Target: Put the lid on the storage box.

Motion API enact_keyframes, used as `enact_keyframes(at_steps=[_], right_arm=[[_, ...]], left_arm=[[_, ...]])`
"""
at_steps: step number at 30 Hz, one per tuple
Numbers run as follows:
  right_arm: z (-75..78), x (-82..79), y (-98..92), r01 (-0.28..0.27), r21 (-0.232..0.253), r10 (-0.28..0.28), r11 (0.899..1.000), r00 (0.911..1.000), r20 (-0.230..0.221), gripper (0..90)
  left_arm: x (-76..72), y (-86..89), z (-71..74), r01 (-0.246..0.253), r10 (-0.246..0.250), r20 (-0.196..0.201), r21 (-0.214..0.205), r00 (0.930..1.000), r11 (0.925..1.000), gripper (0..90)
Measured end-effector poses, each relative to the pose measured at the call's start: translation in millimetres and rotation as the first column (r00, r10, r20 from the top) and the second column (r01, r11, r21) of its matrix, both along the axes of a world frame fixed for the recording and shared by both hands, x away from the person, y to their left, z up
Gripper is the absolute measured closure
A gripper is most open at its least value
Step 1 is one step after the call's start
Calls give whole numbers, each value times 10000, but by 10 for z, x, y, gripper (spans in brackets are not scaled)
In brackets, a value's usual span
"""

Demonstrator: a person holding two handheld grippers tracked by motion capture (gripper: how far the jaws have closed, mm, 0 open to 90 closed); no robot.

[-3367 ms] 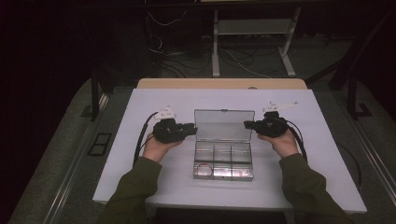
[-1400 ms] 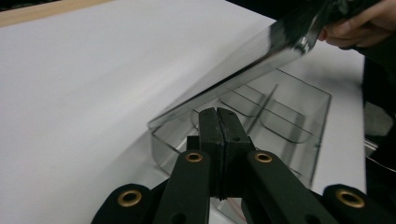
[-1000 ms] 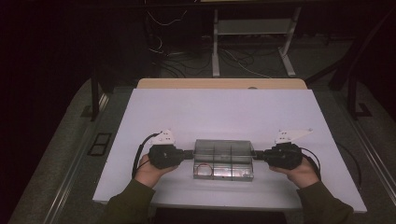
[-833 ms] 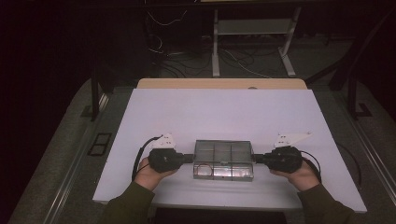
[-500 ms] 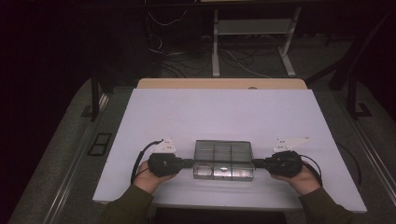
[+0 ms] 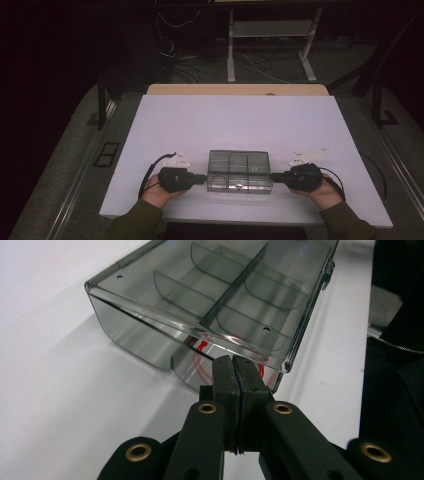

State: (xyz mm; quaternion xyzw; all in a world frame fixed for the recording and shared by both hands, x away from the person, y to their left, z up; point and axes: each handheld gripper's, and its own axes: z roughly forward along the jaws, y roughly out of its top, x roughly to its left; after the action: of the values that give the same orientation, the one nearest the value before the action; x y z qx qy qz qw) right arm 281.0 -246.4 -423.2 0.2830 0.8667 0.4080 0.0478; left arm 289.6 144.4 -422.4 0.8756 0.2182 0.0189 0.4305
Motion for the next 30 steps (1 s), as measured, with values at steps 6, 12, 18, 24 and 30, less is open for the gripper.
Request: enact_keyframes(at_steps=[6,12,18,24,30], right_arm=[[-23,20,-20,24,-109,-25,9999,9999,-107,890],[-18,30,-48,68,-15,-68,10000,10000,-68,864],[-23,64,-124,574,183,-574,9982,9984,11,726],[-39,99,-203,1044,413,-1052,9937,9943,183,573],[-44,88,-301,1726,650,-1749,9828,9841,318,426]], left_arm=[[19,13,-11,-7,7,-3,198,10000,9998,872],[26,39,-3,-148,146,94,175,9998,9997,826],[73,133,16,-550,552,298,-92,9980,9984,707],[112,225,9,-867,876,345,-264,9956,9959,582],[135,319,-15,-1177,1191,342,-403,9923,9922,420]])
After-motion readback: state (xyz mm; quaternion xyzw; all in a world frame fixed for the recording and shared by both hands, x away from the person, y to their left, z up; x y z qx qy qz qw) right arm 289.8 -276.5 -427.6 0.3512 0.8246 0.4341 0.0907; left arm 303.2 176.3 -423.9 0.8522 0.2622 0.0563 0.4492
